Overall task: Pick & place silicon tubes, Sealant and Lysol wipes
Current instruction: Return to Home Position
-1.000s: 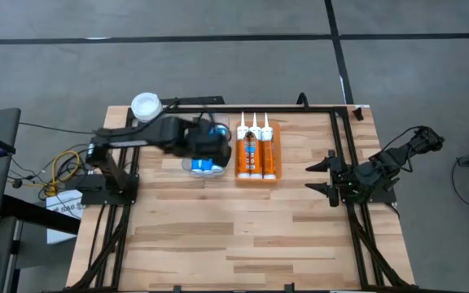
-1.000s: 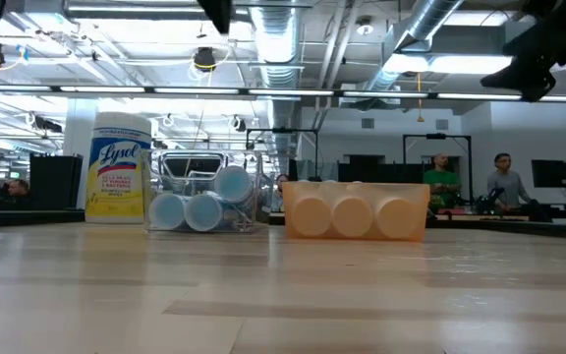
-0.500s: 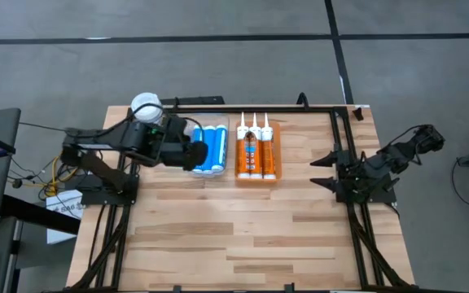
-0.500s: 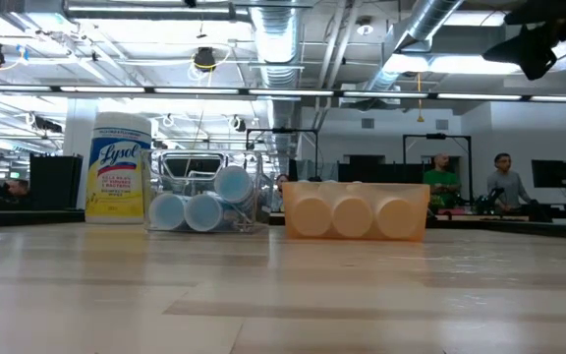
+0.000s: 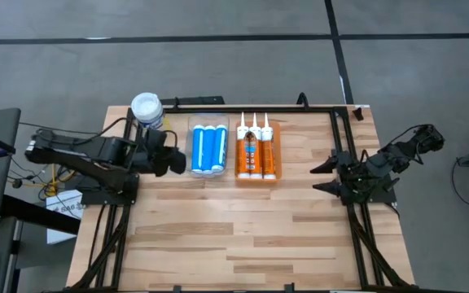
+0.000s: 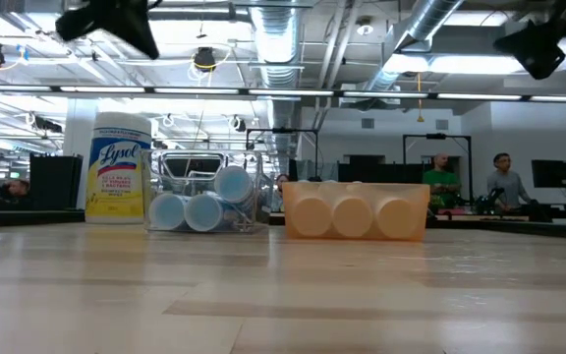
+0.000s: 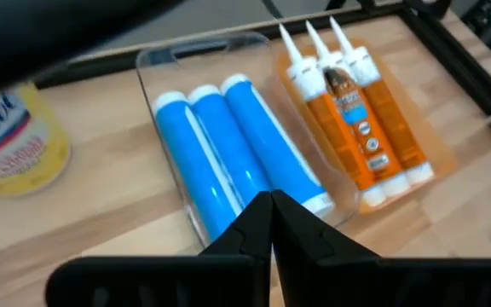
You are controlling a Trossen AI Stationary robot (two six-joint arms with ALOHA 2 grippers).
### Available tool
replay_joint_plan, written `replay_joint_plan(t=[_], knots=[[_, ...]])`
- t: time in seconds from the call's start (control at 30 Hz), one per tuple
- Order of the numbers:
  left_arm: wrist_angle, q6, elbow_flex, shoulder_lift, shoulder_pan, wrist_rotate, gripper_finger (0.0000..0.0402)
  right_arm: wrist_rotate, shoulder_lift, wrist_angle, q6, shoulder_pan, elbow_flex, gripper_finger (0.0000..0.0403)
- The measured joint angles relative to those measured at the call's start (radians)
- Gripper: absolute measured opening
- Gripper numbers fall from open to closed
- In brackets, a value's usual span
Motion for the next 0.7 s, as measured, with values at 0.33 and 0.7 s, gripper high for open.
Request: replay_joint_plan(t=[0.33,0.7], knots=[[0.313,0.104,-0.367,-0.27,-0.043,0.02,0.0,-0.099,0.0,0.135,-0.095,-0.001,0.0,0.0276],[0.549,0.23,-0.673,-0.583,-0.081,0.06,0.0,-0.151,0.036,0.274,-0.162,-0.002,-0.017,0.0276]])
